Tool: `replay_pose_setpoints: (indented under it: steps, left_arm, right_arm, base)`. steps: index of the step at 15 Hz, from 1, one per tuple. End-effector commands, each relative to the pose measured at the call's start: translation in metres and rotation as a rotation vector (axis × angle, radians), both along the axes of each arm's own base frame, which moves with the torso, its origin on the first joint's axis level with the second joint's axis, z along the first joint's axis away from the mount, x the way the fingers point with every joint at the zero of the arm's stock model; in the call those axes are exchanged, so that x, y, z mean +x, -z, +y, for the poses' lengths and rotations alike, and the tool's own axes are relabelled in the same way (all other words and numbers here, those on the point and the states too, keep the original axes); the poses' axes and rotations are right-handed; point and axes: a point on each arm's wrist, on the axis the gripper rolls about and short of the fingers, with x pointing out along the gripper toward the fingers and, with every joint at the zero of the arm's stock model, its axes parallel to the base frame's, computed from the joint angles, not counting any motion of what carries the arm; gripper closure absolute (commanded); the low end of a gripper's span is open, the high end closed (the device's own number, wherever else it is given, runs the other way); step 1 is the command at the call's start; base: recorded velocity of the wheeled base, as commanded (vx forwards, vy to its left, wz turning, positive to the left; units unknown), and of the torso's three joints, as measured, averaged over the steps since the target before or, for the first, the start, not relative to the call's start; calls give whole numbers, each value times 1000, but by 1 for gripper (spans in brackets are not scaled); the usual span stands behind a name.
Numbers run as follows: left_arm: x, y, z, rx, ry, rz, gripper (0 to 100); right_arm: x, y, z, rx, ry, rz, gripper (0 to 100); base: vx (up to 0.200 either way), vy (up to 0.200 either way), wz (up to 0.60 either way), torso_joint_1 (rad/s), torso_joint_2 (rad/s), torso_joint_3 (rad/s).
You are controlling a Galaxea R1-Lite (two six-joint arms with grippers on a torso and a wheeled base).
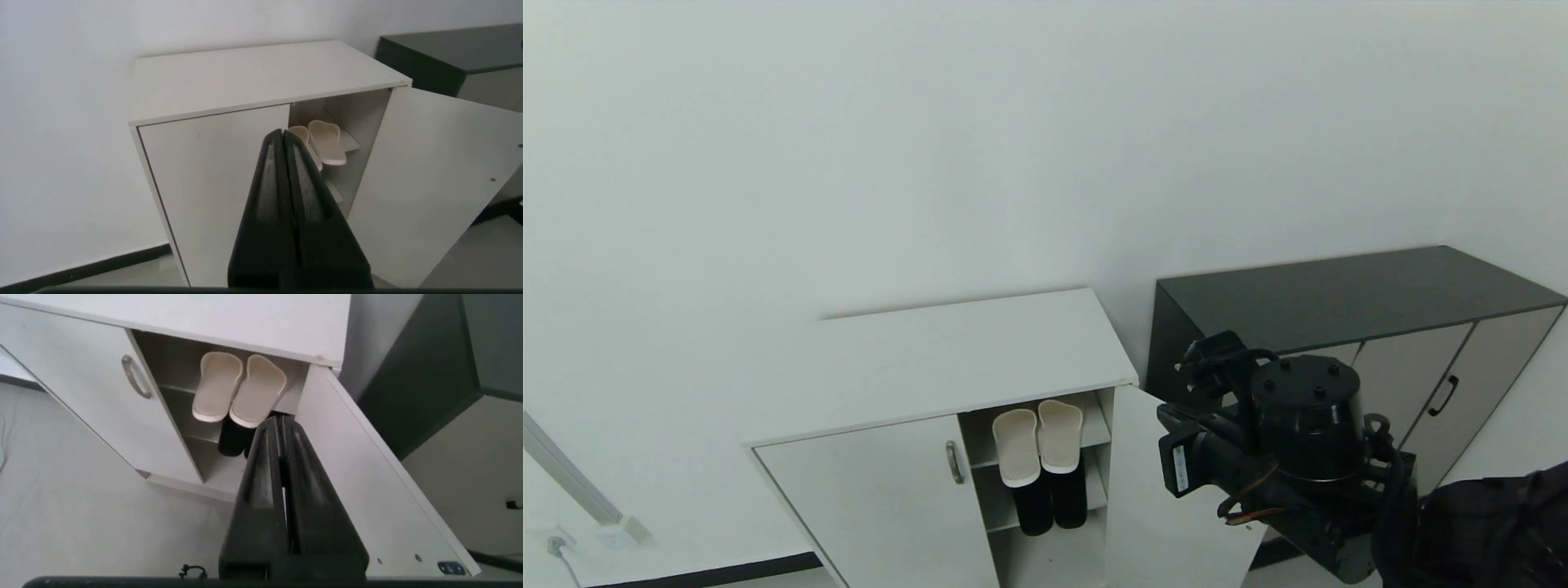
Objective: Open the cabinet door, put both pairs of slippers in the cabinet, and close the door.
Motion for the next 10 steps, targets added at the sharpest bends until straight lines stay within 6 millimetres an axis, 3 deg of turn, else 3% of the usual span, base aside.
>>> replay_pose_setpoints:
  steps: [1, 3, 6, 10]
  left_arm:
    - [0, 0, 0, 0, -1, 0, 100]
    - [0, 0, 0, 0, 1, 0, 100]
    - [0, 0, 0, 0, -4, 0, 100]
    - [0, 0, 0, 0, -1, 0, 100]
  right_arm:
    - [0, 1, 0, -3, 1, 3, 100]
    - [1, 0, 0, -1, 1, 1, 100]
    - [12, -7, -9, 8, 47, -24, 100]
    - [61, -40, -38, -7, 155, -41, 100]
  base:
    - [-200, 0, 0, 7, 17, -7]
    - [-200, 0, 0, -5, 0, 2]
    - [0, 0, 0, 0, 0, 0]
    - [0, 0, 0, 0, 0, 0]
